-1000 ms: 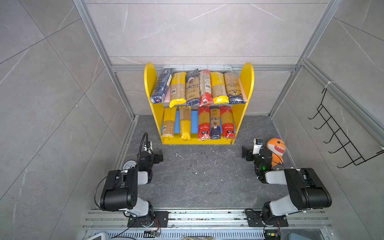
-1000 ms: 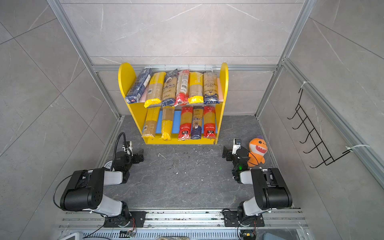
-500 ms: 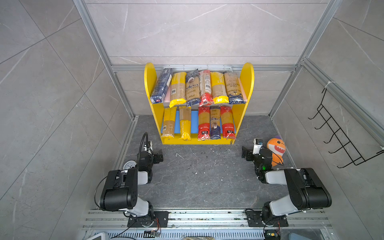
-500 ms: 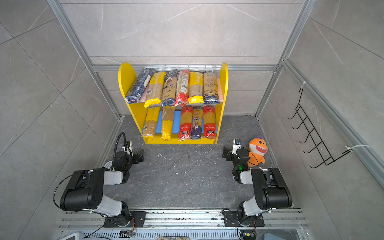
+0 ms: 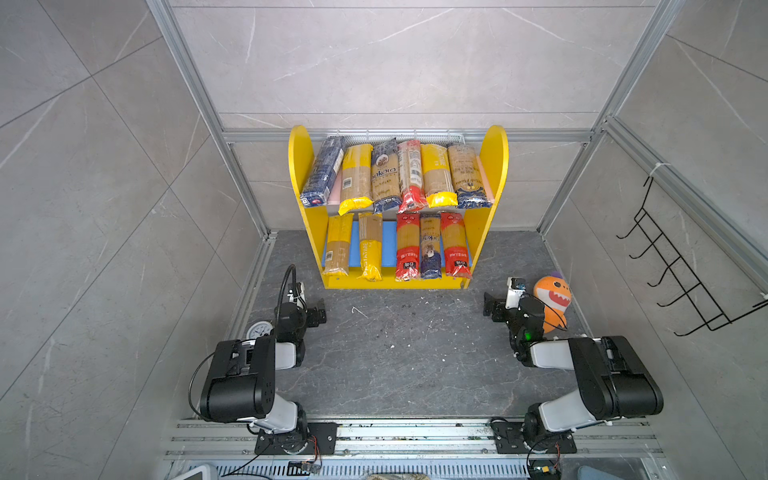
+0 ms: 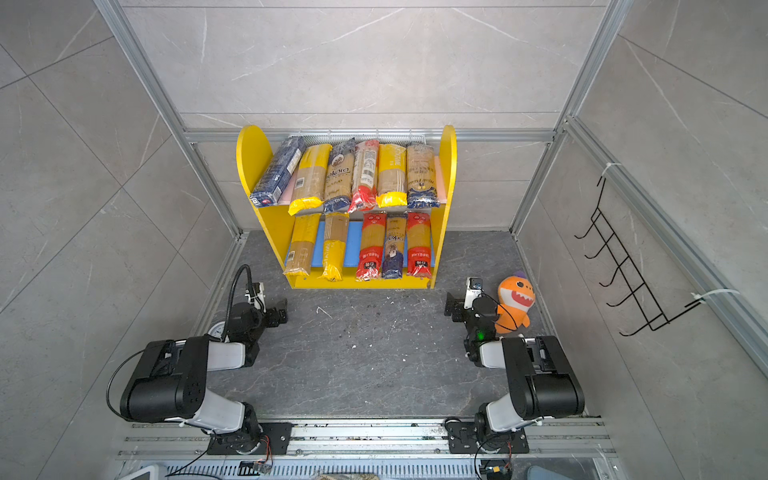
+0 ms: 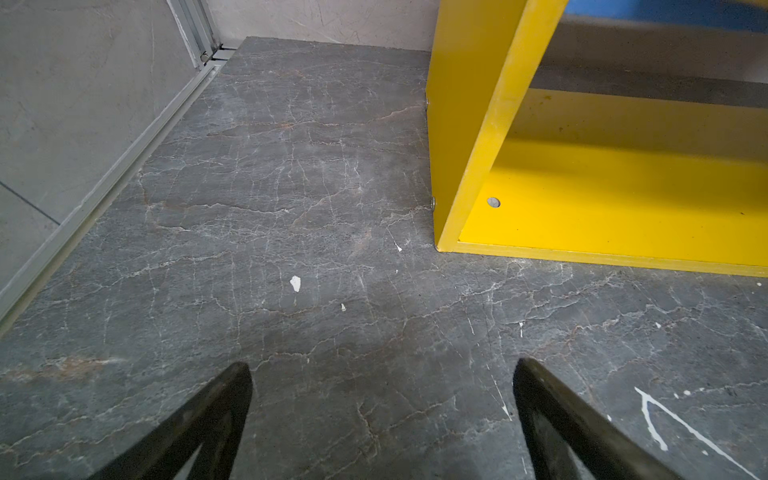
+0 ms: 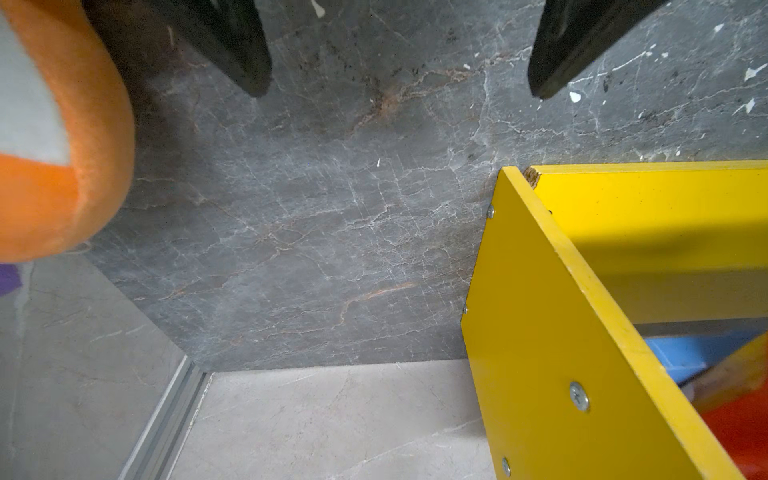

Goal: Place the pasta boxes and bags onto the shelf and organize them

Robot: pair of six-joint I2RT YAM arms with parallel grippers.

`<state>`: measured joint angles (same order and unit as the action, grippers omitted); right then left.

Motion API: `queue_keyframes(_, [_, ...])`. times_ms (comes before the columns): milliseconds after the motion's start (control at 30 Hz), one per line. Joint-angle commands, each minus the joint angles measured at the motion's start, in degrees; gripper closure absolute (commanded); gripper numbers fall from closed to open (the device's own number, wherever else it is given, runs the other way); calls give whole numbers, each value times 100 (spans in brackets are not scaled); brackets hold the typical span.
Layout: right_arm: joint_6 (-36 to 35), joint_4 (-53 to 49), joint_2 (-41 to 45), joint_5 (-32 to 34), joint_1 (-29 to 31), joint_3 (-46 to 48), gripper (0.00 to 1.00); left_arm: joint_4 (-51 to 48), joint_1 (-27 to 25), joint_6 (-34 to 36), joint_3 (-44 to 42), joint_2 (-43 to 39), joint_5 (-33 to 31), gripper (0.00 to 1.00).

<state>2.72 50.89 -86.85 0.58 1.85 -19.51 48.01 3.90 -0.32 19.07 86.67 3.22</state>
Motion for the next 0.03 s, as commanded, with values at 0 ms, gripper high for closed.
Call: queue_keyframes(0, [-105,-47,18,-75,-9,-119,0,139,28,118,136,-45,91,0])
